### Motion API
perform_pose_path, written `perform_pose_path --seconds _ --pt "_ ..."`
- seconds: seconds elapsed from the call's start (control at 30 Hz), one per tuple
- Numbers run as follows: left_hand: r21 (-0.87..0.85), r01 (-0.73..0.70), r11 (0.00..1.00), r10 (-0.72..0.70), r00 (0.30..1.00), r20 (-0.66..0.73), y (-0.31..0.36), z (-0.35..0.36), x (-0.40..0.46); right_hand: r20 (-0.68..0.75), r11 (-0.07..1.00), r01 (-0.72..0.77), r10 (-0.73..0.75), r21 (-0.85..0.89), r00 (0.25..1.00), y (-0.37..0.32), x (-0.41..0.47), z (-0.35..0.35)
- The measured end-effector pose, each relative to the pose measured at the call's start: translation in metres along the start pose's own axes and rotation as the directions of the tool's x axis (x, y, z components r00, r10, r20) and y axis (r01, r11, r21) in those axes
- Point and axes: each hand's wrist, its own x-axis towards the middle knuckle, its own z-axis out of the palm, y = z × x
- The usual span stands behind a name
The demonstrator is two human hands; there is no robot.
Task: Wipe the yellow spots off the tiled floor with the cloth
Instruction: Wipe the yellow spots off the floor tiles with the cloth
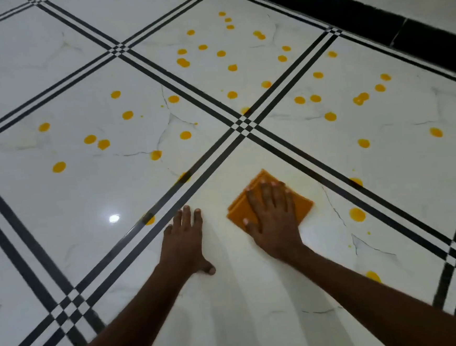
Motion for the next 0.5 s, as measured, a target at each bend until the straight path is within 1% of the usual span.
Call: perform_pose_path --seconds 0.03,0.07,0.1,0.13,0.17,0.2,0.23,0.3,0.33,0.37,0.4,0.43,0.47,0.5 --pt "-0.009 0.005 1.0 -0.005 0.999 -0.039 0.01 -0.001 0.006 0.025 0.991 0.132 -0.132 -0.018 0.991 -0.001 0.015 0.001" --pt "-0.015 0.0 1.0 -0.001 0.997 -0.078 0.021 -0.002 0.013 0.023 0.981 0.191 -0.19 -0.037 0.982 0.009 0.043 0.003" --pt "-0.021 -0.006 1.0 0.004 0.995 -0.101 0.028 -0.003 0.019 0.035 0.986 0.161 -0.16 -0.043 0.987 0.022 0.07 0.001" --pt "-0.02 -0.01 1.0 0.007 0.995 -0.104 0.034 -0.002 0.025 0.035 0.996 0.058 -0.056 -0.07 0.998 0.043 0.094 -0.003" --pt "-0.012 -0.009 1.0 0.008 0.995 -0.096 0.036 0.001 0.031 -0.007 0.993 -0.081 0.081 -0.086 0.997 0.067 0.11 -0.006" --pt "-0.003 -0.009 1.0 0.009 0.996 -0.085 0.036 0.001 0.035 -0.072 0.978 -0.193 0.187 -0.084 0.98 0.086 0.113 -0.01" --pt "0.005 -0.011 1.0 0.011 0.997 -0.07 0.035 0.001 0.036 -0.128 0.962 -0.266 0.257 -0.057 0.958 0.094 0.102 -0.009" --pt "0.004 0.011 1.0 -0.011 0.998 -0.056 0.038 0.0 0.037 -0.155 0.939 -0.344 0.338 -0.014 0.928 0.081 0.058 -0.011" --pt "0.006 0.02 1.0 -0.02 0.999 -0.041 0.041 -0.003 0.038 -0.146 0.947 -0.32 0.314 -0.023 0.938 0.062 0.036 -0.008" --pt "0.007 0.026 1.0 -0.026 0.999 -0.022 0.044 -0.006 0.037 -0.095 0.972 -0.235 0.232 -0.022 0.968 0.044 0.023 -0.005" --pt "0.01 0.032 0.999 -0.032 0.999 -0.005 0.046 -0.008 0.036 -0.016 0.994 -0.107 0.106 -0.022 0.994 0.03 0.024 -0.001" --pt "0.012 0.042 0.999 -0.042 0.999 0.004 0.049 -0.008 0.036 0.03 0.999 0.03 -0.029 -0.017 0.999 0.023 0.039 0.001" --pt "0.019 0.05 0.999 -0.05 0.999 0.004 0.048 -0.009 0.036 0.027 0.992 0.127 -0.127 -0.019 0.992 0.02 0.067 0.003" --pt "0.021 0.054 0.998 -0.054 0.998 0.007 0.048 -0.01 0.036 0.03 0.988 0.152 -0.152 -0.019 0.988 0.023 0.097 0.001"
